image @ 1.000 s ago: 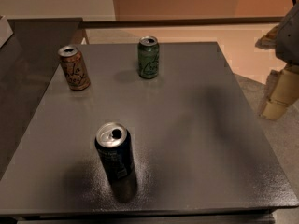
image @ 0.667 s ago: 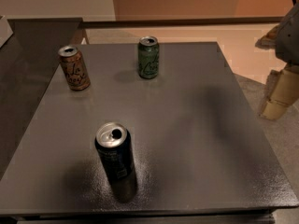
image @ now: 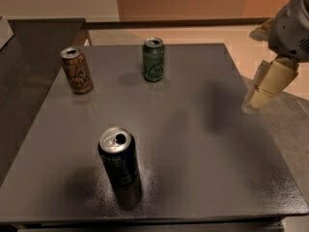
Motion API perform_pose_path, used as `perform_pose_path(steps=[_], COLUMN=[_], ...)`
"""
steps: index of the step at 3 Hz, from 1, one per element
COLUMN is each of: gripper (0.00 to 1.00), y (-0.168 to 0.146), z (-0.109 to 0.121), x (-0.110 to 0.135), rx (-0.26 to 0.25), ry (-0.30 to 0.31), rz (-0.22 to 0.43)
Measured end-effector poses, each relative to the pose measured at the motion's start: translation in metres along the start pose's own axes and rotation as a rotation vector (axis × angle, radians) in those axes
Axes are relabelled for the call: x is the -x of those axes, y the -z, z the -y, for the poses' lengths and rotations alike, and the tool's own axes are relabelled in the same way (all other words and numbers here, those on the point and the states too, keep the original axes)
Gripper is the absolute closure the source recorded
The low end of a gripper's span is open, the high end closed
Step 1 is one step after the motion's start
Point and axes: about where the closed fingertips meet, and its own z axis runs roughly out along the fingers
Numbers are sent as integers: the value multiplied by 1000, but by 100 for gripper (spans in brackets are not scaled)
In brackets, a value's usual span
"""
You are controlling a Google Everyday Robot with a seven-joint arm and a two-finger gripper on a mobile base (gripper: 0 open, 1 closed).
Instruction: Knock green can over
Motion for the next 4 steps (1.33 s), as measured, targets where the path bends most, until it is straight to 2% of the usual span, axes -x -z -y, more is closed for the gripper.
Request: perform_pose_path(steps=[2,3,4], gripper=[0,0,0], y=[-43,-70,-107], z=[68,98,116], x=[47,71,98], rx=[-19,-17,10], ry=[-26,-20,-6], rz=[160,229,293])
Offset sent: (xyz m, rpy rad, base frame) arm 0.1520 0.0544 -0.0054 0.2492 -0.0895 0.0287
